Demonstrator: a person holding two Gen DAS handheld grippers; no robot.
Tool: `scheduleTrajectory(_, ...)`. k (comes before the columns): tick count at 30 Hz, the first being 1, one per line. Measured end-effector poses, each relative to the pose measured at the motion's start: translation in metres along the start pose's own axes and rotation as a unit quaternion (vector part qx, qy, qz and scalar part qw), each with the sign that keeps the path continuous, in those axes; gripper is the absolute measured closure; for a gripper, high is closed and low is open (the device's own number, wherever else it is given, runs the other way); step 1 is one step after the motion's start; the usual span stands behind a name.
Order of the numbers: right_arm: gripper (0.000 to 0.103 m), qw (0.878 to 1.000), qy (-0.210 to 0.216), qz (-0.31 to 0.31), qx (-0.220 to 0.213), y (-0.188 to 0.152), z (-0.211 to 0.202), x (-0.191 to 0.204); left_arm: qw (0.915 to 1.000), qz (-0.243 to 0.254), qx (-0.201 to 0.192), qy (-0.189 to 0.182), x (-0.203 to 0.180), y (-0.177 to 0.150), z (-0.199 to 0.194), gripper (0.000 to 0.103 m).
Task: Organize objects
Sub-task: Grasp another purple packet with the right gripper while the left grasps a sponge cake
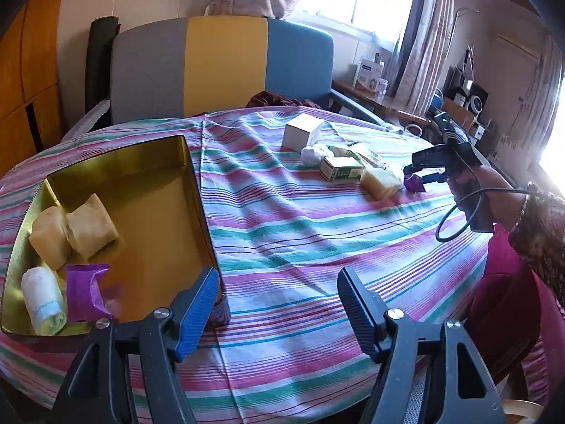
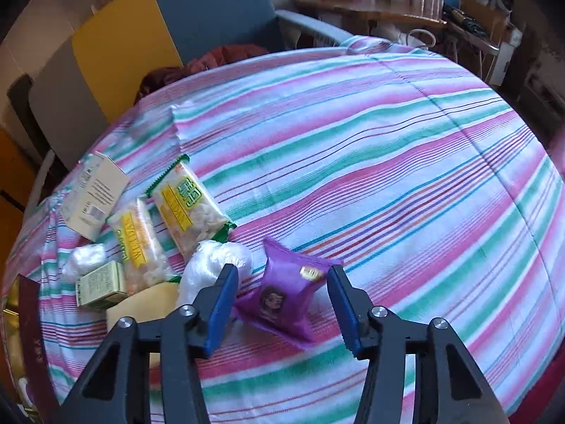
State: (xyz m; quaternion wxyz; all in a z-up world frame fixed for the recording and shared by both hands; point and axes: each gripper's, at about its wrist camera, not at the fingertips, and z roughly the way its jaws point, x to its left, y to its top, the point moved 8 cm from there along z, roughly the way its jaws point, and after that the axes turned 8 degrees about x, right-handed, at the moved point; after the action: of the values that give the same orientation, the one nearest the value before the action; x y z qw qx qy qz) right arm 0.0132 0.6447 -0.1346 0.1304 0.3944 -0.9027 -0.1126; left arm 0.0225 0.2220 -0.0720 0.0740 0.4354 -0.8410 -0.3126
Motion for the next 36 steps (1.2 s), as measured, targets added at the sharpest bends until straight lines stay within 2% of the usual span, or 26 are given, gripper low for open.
scheduleTrajectory(3, 0.058, 1.000, 0.002, -0.002, 0.017, -0.005, 0.011, -0.003, 1.0000, 0.006, 0.005, -0.005, -0.007, 0.003, 0.005, 0.033)
scheduleTrajectory(5, 0.068, 1.000, 0.008, -0.004, 0.025, -0.009, 0.014, -0.008, 0.9998, 0.015, 0.008, -0.010, -0.014, 0.008, 0.008, 0.033)
scheduleTrajectory(9, 0.072, 0.999, 0.038, 0.004, 0.033, -0.016, 0.008, -0.016, 0.9993, 0.028, 0.009, -0.024, -0.030, 0.023, 0.017, 0.033)
scheduleTrajectory(14, 0.072, 0.999, 0.043, -0.008, 0.032, -0.035, 0.000, -0.022, 0.9979, 0.037, 0.019, -0.050, -0.058, 0.049, 0.040, 0.033)
scheduleTrajectory(18, 0.072, 0.999, 0.045, -0.017, 0.021, -0.039, -0.001, -0.021, 0.9953, 0.036, 0.049, -0.076, -0.087, 0.070, 0.078, 0.033)
scheduleTrajectory(20, 0.073, 0.998, 0.060, -0.011, 0.012, -0.037, -0.007, -0.023, 0.9935, 0.045, 0.060, -0.085, -0.103, 0.079, 0.096, 0.032)
scheduleTrajectory(26, 0.073, 0.997, 0.079, 0.022, 0.018, -0.034, -0.006, -0.040, 0.9862, 0.119, 0.076, -0.086, -0.153, 0.108, 0.149, 0.032)
scheduleTrajectory(30, 0.073, 0.995, 0.092, 0.036, 0.011, -0.029, -0.009, -0.046, 0.9810, 0.148, 0.086, -0.091, -0.173, 0.127, 0.182, 0.032)
scheduleTrajectory(32, 0.073, 0.994, 0.103, 0.039, 0.011, -0.028, -0.010, -0.045, 0.9784, 0.168, 0.089, -0.081, -0.180, 0.135, 0.198, 0.032)
scheduleTrajectory(36, 0.073, 0.993, 0.110, 0.045, 0.010, -0.027, -0.010, -0.041, 0.9677, 0.223, 0.092, -0.074, -0.192, 0.138, 0.218, 0.031)
